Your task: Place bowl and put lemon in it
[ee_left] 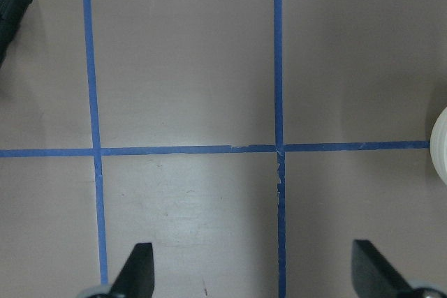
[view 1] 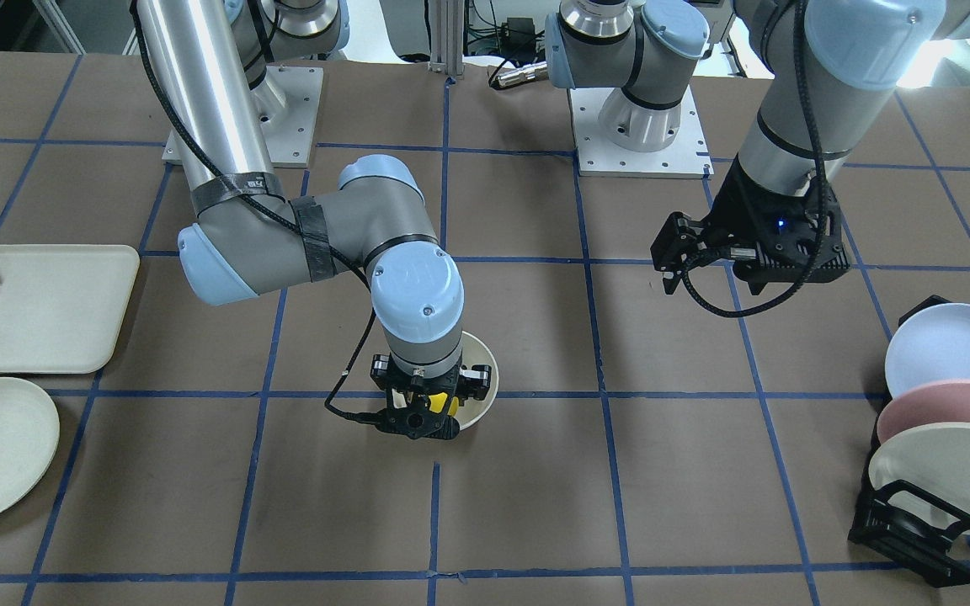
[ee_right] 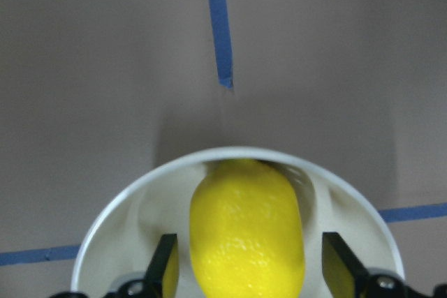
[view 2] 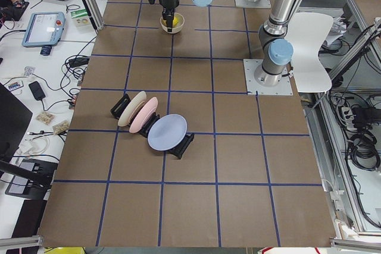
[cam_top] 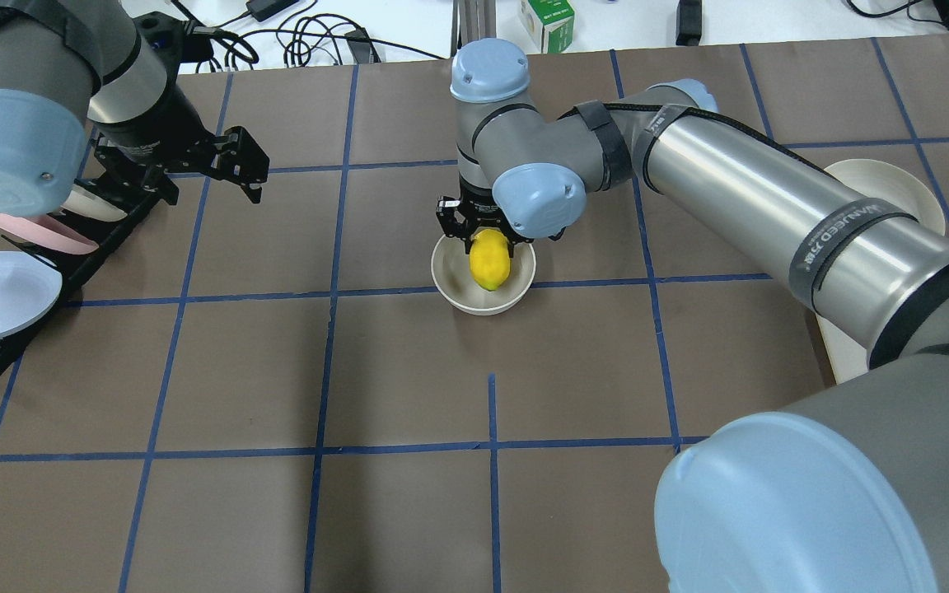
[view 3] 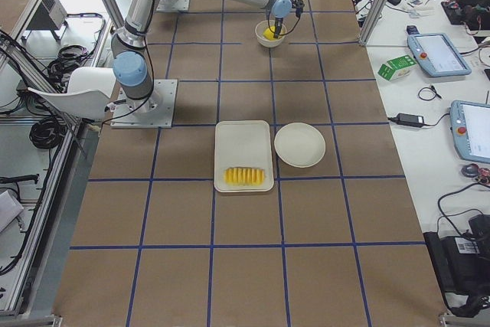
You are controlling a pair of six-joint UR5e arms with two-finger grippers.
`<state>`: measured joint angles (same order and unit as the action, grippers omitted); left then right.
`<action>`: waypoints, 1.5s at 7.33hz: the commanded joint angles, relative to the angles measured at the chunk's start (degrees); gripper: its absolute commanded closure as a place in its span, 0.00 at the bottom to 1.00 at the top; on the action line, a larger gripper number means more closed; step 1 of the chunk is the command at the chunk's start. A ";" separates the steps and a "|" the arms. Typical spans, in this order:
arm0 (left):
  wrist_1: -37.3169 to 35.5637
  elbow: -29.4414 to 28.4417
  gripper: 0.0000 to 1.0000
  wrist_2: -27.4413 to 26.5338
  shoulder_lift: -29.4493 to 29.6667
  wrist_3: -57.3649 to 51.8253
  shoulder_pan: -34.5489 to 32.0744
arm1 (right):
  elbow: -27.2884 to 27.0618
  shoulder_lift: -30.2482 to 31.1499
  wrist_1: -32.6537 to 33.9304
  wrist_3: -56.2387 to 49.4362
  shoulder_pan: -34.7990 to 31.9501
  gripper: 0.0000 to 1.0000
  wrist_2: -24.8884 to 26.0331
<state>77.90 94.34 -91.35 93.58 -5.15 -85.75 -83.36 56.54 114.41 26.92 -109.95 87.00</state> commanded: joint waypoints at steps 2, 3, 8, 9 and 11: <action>-0.12 -0.12 0.00 0.03 -0.50 -0.04 -0.12 | 1.18 1.72 -0.94 0.06 0.44 0.00 0.53; -0.12 -0.12 0.00 0.03 -0.50 0.05 -0.12 | 1.19 5.22 -2.34 -0.64 1.75 0.00 2.27; -0.12 -0.12 0.00 0.21 -0.68 0.05 -0.21 | -0.74 24.47 -27.35 -22.48 22.73 0.00 3.53; -0.12 -0.12 0.00 0.21 -0.68 -0.04 -0.21 | -0.75 27.55 -30.79 -24.09 24.50 0.00 3.44; -0.12 -0.12 0.00 0.21 -0.68 -0.04 -0.21 | -2.49 31.96 -32.41 -23.23 24.00 0.00 3.17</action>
<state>77.78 94.22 -91.15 92.90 -5.14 -85.95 -84.53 85.90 83.29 3.82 -86.15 90.33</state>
